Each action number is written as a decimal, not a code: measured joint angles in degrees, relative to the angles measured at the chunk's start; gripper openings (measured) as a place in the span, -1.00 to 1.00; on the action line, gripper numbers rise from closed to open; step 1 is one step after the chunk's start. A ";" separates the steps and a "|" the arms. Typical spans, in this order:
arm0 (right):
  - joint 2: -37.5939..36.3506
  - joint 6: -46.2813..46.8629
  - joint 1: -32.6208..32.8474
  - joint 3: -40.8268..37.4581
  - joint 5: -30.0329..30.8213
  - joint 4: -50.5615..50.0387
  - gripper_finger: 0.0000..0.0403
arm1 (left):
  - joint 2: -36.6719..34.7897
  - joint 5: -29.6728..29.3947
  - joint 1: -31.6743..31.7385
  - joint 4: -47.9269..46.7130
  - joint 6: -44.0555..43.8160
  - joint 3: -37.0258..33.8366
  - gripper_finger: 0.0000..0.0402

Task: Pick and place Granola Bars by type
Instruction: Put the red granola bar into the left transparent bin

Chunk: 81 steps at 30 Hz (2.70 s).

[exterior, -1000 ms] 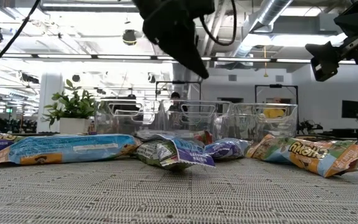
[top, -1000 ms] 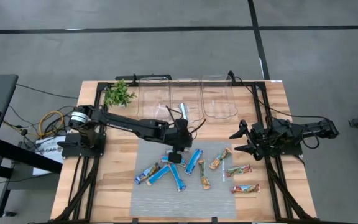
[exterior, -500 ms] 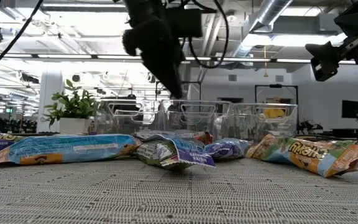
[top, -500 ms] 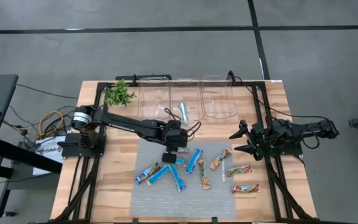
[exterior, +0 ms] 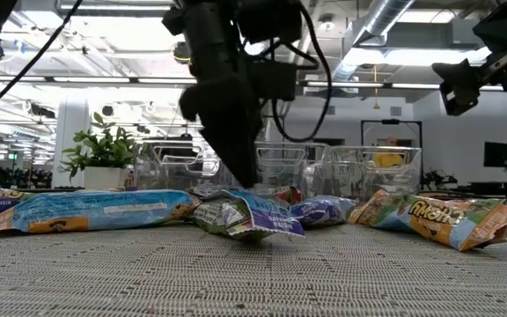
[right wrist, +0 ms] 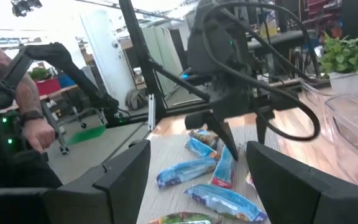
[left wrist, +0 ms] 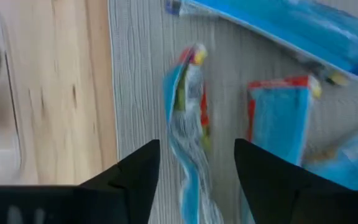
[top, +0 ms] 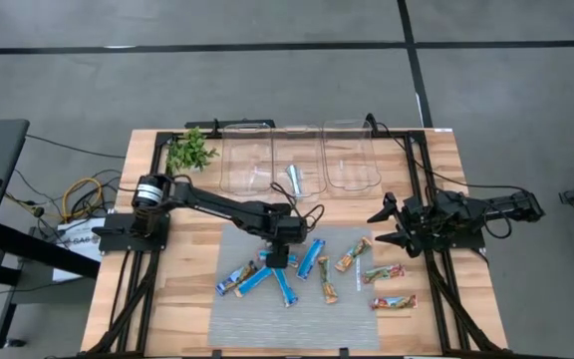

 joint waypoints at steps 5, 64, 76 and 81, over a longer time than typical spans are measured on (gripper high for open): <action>0.12 0.00 0.00 0.00 -0.02 -0.01 0.29 | 2.27 0.05 0.00 0.36 0.01 -0.02 0.07; 0.44 0.00 0.00 -0.01 -0.02 -0.07 0.29 | 2.32 -13.40 11.71 -12.41 1.35 40.00 -0.90; 0.44 0.00 0.00 0.00 -0.02 -0.07 0.29 | 1.14 -18.32 24.24 -40.84 -0.34 39.95 -0.94; 0.44 0.00 -0.01 0.00 -0.01 -0.07 0.29 | 0.62 -18.30 28.37 -48.33 -0.97 39.95 -0.92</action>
